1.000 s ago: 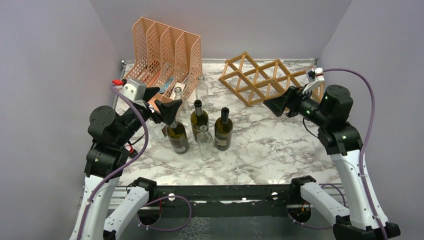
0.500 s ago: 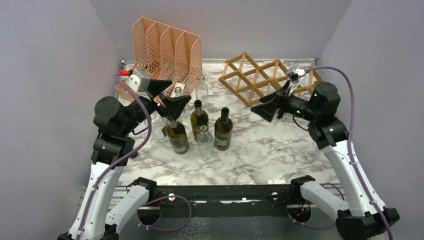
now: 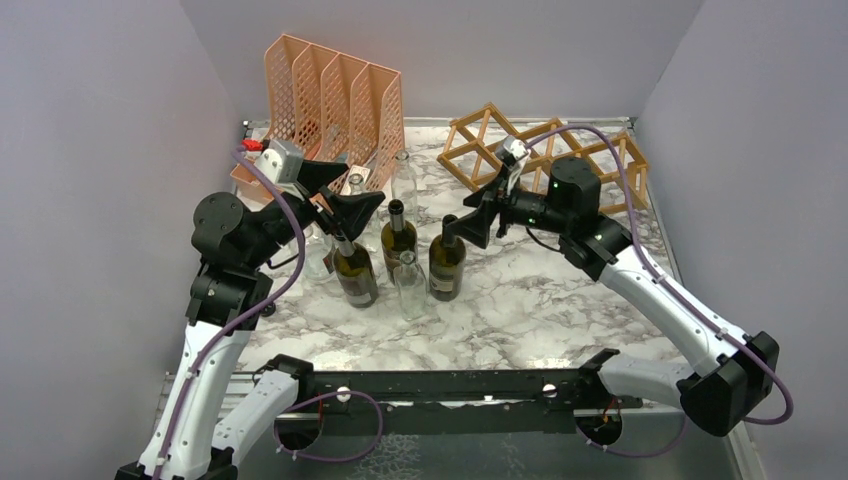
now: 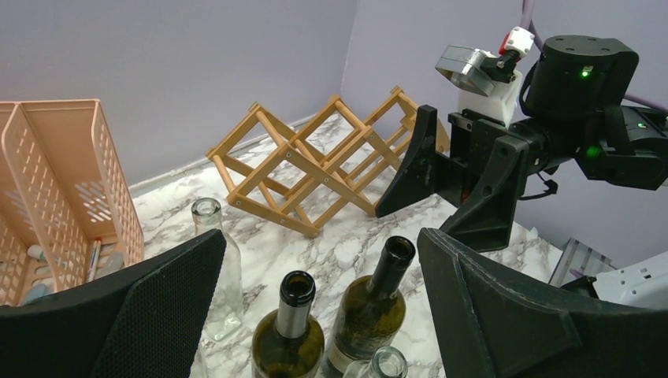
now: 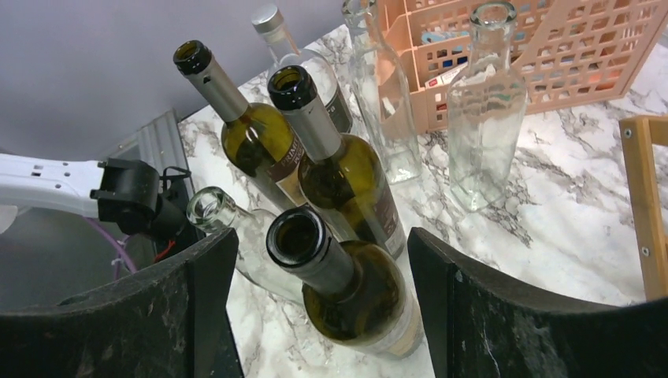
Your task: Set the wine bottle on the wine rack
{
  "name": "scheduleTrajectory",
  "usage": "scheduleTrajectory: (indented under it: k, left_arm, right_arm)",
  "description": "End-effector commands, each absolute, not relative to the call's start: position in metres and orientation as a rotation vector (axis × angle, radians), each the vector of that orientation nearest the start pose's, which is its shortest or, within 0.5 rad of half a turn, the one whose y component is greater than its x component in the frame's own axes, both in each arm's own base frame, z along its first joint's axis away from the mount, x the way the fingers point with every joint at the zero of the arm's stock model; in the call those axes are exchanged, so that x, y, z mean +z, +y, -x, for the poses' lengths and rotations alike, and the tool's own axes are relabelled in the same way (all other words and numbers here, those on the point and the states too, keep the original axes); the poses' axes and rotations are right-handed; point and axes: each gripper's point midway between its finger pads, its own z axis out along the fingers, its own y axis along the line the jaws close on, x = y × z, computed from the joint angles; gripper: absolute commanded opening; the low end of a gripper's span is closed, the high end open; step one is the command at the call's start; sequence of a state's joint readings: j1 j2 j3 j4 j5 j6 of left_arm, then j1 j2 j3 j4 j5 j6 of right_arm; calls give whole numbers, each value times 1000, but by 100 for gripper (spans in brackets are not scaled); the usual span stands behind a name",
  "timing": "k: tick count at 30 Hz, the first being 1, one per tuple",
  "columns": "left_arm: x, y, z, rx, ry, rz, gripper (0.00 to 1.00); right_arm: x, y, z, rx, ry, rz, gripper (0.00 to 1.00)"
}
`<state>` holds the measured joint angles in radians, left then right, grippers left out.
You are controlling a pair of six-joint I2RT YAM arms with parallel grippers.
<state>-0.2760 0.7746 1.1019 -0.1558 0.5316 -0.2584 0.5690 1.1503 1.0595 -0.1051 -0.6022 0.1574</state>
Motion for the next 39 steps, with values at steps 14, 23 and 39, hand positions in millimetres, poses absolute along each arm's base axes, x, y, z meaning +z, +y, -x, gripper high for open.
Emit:
scheduleTrajectory:
  k: [14,23,39]
  left_arm:
    - [431,-161,-223,-775,1369,-452,99]
    - [433,-182,-212,-887,1358,-562,99]
    - [435,-225,-216,-1107,1342,-609,99]
  right_arm:
    - [284,317,-240,1077,1461,1093,69]
    - [281,312,-232,1009,1318,1129,44]
    - [341,280,-242,823,1182,890,1]
